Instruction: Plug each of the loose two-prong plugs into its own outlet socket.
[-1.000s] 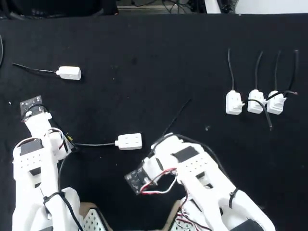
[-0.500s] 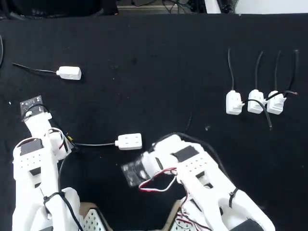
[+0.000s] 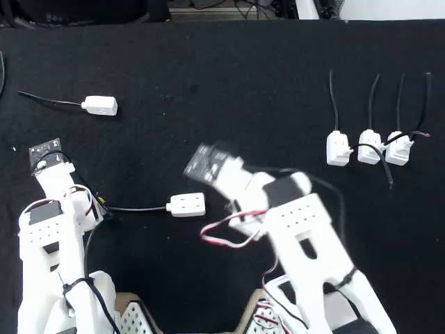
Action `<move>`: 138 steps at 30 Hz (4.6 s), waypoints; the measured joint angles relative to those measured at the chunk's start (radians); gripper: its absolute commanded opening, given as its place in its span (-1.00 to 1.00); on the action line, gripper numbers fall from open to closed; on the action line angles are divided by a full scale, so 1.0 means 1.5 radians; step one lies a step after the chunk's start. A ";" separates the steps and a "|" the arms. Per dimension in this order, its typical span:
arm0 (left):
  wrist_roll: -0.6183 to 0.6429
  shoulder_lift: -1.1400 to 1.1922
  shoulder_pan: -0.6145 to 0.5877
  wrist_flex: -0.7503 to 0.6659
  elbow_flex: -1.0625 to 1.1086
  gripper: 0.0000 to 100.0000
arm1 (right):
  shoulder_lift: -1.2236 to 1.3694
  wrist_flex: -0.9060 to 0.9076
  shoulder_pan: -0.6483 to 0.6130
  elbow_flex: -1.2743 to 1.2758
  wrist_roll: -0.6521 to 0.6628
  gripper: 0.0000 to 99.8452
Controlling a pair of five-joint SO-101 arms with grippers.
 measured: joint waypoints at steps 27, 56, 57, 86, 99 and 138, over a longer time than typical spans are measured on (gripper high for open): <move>0.000 0.000 0.000 0.000 0.000 -0.62 | 0.239 -0.255 0.010 0.104 -0.095 -0.86; 0.050 0.000 0.202 0.000 -0.095 -0.61 | -0.083 -0.368 -0.189 0.146 -0.284 -0.98; 0.055 0.000 0.206 0.000 -0.095 -0.61 | -0.068 -0.399 -0.203 0.146 -0.292 -0.98; 0.064 -0.489 0.296 -0.065 0.185 -0.61 | 0.149 -0.613 -0.347 0.152 -0.388 -0.98; 0.048 -0.499 0.294 -0.062 0.196 -0.61 | -0.061 -0.613 -0.348 0.259 -0.388 -0.98; 0.048 -0.505 0.297 -0.052 0.204 -0.61 | -0.304 -0.611 -0.333 0.367 -0.415 -0.98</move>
